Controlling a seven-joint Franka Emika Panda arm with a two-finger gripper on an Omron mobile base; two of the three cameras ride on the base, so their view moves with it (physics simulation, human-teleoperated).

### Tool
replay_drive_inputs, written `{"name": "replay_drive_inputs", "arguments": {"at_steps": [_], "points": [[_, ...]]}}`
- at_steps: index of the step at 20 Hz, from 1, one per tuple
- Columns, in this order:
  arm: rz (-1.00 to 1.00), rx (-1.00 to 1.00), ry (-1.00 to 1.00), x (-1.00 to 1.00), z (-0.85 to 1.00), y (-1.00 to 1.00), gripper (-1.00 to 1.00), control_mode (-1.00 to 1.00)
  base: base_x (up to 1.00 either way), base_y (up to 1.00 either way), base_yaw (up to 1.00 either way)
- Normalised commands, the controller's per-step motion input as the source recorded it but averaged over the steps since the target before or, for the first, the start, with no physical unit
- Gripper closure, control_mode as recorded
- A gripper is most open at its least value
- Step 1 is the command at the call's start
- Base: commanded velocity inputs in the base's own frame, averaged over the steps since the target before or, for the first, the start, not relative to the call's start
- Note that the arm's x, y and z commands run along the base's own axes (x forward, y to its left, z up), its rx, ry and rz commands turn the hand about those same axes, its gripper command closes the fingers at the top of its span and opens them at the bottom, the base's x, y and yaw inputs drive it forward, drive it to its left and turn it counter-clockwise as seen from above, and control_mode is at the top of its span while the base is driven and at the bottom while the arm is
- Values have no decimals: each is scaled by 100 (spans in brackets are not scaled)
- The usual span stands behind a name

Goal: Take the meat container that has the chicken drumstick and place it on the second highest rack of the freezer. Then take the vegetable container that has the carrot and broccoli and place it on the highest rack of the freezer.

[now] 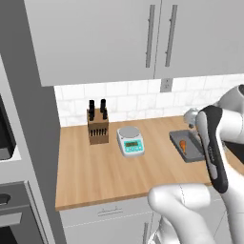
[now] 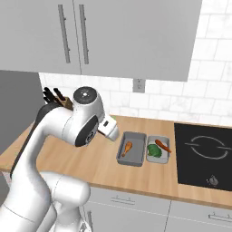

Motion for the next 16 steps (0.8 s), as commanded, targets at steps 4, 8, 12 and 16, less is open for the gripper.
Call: {"name": "replay_drive_inputs", "arguments": {"at_steps": [4,8,12,16], "points": [[-70,25,-3,0,-45,-42,-100,-100,0,0,0],[-62,34,14,0,-26,-76,-100,-100,0,0,0],[-34,52,11,-1,-27,-81,-100,-100,0,0,0],[-6,46,17,3,-34,-46,-100,-100,0,0,0]]}}
